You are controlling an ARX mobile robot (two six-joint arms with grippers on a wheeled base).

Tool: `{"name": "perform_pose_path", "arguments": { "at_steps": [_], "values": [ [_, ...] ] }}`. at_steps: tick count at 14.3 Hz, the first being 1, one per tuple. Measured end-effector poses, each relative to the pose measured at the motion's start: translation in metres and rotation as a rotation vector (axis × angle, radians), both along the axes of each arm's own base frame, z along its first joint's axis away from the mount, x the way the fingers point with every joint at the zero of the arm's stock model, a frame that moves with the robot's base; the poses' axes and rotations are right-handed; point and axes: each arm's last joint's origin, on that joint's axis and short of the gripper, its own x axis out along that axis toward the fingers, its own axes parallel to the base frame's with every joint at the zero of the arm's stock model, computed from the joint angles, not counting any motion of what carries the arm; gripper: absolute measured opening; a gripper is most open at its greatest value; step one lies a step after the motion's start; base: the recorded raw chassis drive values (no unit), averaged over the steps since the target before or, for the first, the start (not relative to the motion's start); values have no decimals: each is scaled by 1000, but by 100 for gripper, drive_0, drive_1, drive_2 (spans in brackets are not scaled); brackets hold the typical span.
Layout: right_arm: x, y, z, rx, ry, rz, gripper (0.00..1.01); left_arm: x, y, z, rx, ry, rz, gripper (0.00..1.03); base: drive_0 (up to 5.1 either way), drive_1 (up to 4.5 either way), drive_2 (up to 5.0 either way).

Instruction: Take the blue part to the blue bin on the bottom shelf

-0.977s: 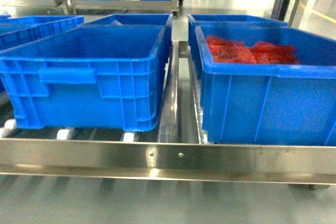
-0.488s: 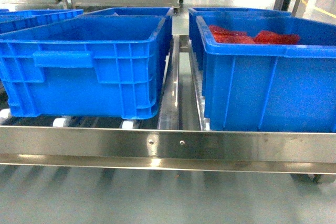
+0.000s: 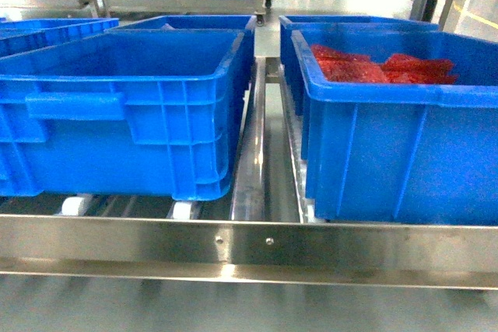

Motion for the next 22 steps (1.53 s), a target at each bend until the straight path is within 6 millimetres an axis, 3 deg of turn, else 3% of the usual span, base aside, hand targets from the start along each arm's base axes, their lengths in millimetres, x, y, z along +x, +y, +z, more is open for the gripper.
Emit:
{"name": "perform_pose_path", "arguments": {
  "at_steps": [13, 22],
  "values": [
    [0, 0, 0, 0, -2, 0, 98, 0, 0, 0, 1, 3, -1, 43, 13, 416, -390],
    [0, 0, 0, 0, -1, 0, 98, 1, 0, 0, 1, 5, -1, 43, 0, 0, 0]
  ]
}}
